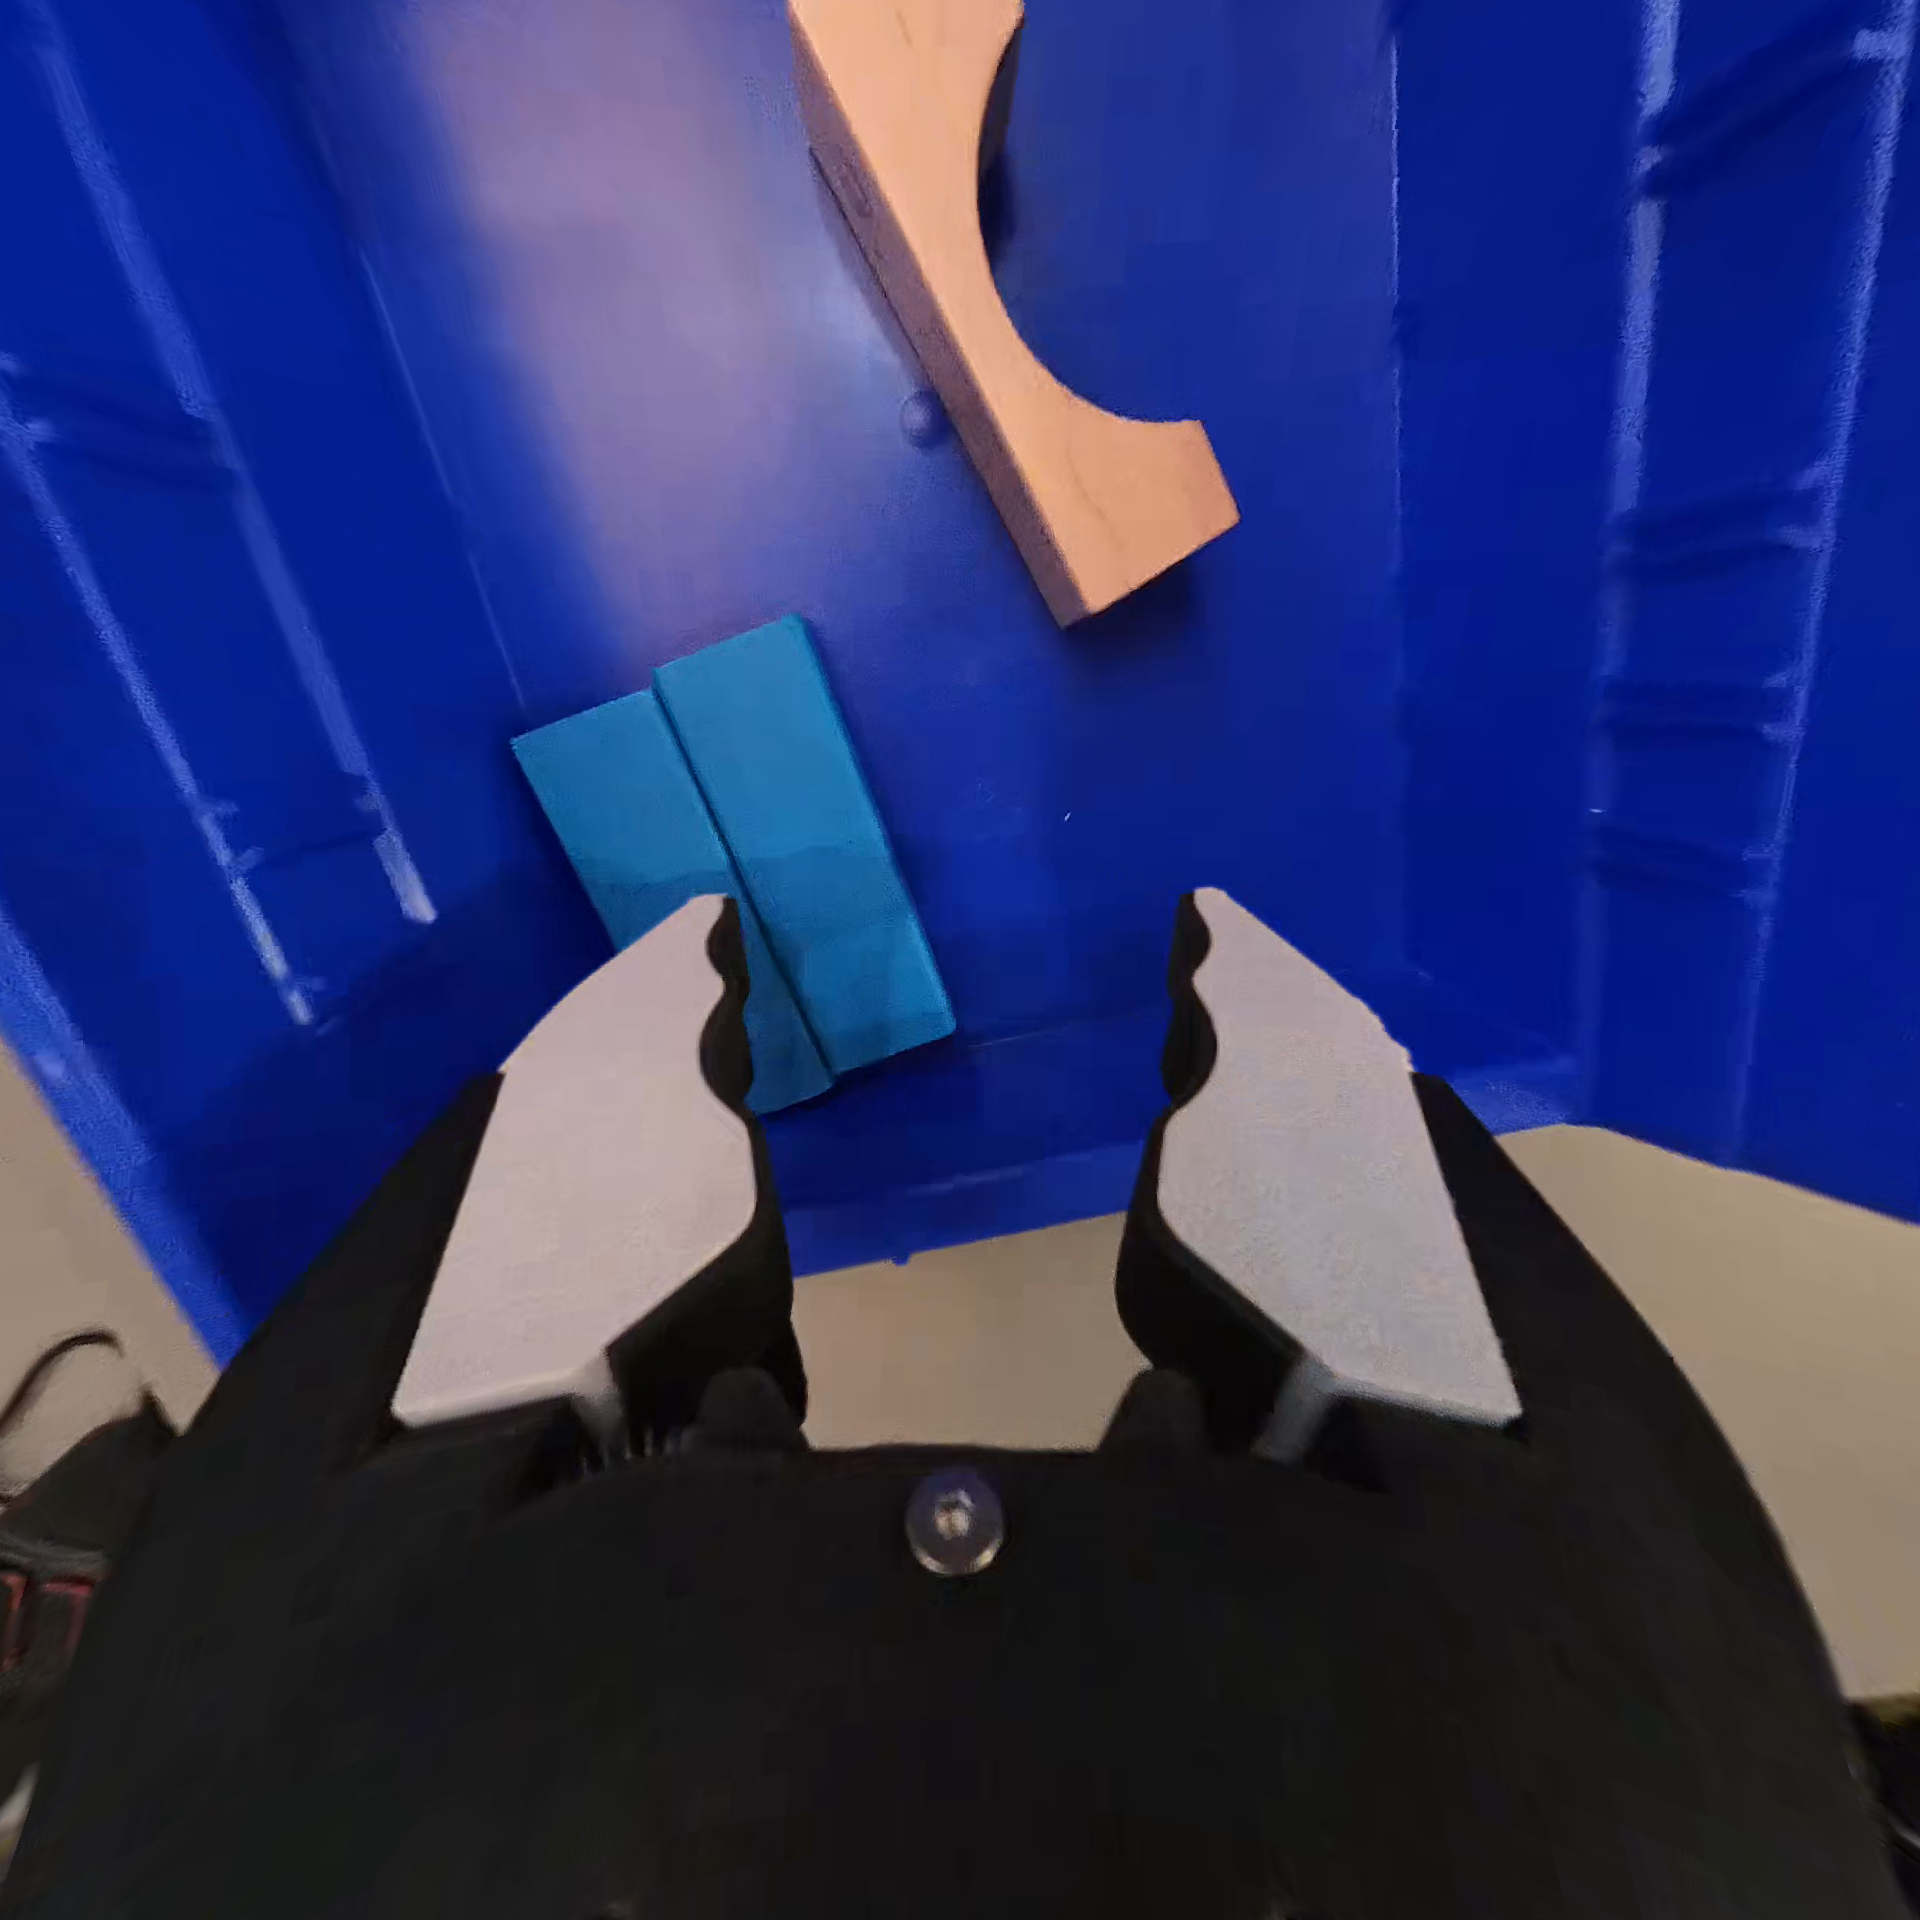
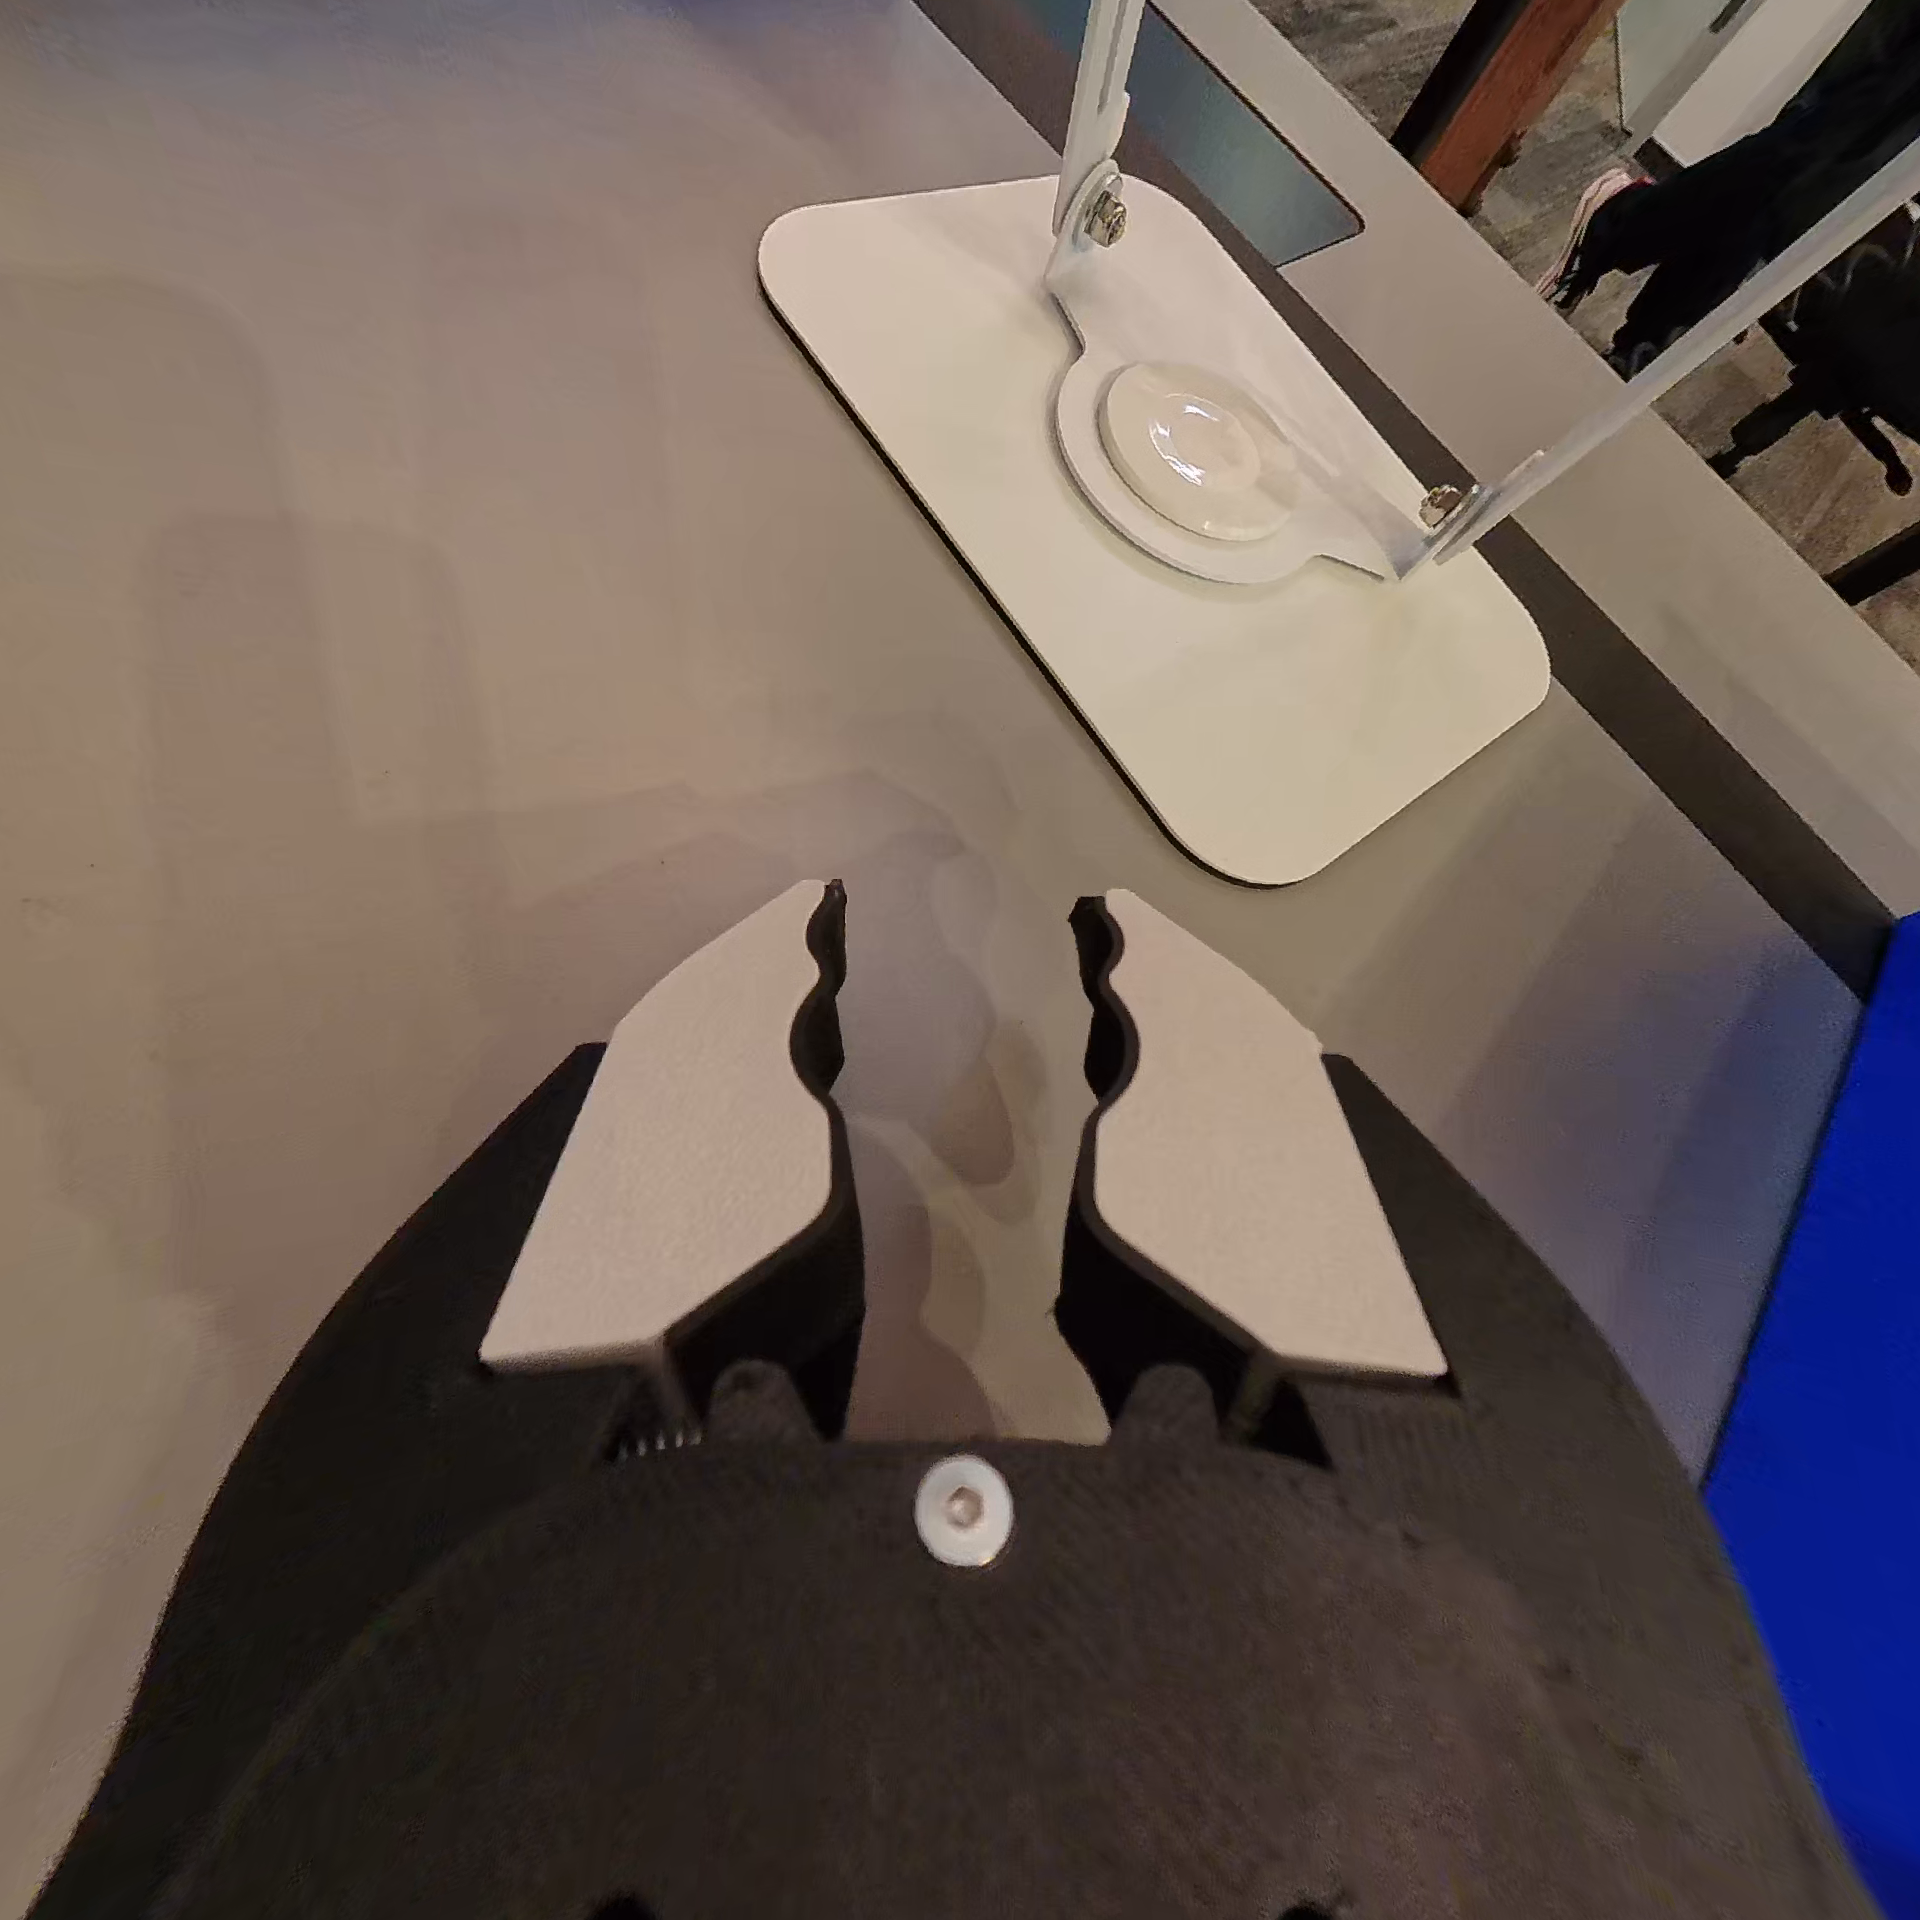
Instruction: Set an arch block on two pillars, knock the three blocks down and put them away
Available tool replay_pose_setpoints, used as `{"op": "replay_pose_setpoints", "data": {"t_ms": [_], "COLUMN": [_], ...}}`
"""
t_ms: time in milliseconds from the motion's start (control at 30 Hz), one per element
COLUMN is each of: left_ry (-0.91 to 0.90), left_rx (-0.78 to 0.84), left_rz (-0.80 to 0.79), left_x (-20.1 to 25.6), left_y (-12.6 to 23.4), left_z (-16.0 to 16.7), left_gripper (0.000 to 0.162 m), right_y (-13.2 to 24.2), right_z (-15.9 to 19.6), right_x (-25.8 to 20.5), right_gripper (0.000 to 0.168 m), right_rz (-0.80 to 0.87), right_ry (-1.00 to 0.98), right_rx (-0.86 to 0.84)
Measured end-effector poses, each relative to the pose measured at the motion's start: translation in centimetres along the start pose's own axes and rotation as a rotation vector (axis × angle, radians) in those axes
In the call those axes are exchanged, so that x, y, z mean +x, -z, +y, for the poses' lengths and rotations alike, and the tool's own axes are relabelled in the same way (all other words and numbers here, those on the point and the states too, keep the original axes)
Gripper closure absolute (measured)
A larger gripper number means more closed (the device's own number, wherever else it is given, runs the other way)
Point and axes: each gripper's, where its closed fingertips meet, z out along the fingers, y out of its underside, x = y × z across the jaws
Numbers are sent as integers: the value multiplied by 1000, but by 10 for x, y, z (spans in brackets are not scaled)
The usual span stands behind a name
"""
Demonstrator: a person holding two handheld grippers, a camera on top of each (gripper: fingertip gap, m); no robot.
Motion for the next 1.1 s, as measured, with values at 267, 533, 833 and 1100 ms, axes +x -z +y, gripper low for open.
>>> {"op": "replay_pose_setpoints", "data": {"t_ms": [267,533,833,1100], "left_ry": [58,20,-18,-33], "left_rx": [-112,-134,-68,-75], "left_rz": [-100,-104,-42,-59], "left_x": [-22,-9,9,8], "left_y": [-25,-30,-28,-30], "left_z": [4,3,-1,-4], "left_gripper": [86,69,89,90], "right_y": [-1,-1,-2,-2], "right_z": [0,0,0,0], "right_x": [-2,-3,-4,-4], "right_gripper": [124,123,123,123], "right_rz": [-15,-22,-25,-30], "right_ry": [10,13,19,12], "right_rx": [-2,-4,-8,-7]}}
